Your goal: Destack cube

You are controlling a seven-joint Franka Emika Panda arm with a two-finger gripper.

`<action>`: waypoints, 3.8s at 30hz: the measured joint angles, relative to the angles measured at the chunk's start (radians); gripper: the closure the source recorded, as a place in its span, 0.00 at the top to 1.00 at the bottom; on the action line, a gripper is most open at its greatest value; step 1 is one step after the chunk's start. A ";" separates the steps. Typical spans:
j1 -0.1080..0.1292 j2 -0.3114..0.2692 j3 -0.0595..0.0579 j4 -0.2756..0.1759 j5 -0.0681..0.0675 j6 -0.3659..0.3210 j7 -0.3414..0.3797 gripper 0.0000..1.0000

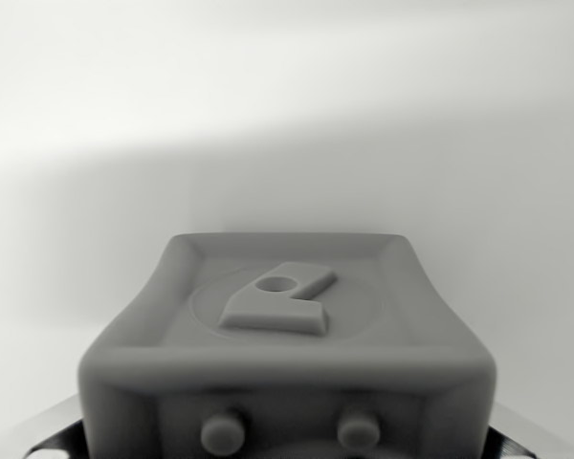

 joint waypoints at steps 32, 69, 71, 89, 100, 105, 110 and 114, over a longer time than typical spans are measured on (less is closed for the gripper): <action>-0.001 0.010 0.001 0.004 0.000 0.006 0.000 1.00; -0.001 -0.095 0.001 -0.027 0.000 -0.063 0.000 1.00; -0.001 -0.110 0.001 -0.029 0.000 -0.076 0.000 1.00; -0.001 -0.242 0.000 -0.041 -0.001 -0.194 0.000 1.00; -0.001 -0.319 -0.001 -0.026 -0.001 -0.285 0.000 1.00; -0.001 -0.347 -0.001 -0.014 -0.002 -0.326 0.000 1.00; -0.001 -0.374 -0.001 0.004 -0.002 -0.370 0.000 1.00; -0.001 -0.391 -0.001 0.018 -0.002 -0.400 0.001 1.00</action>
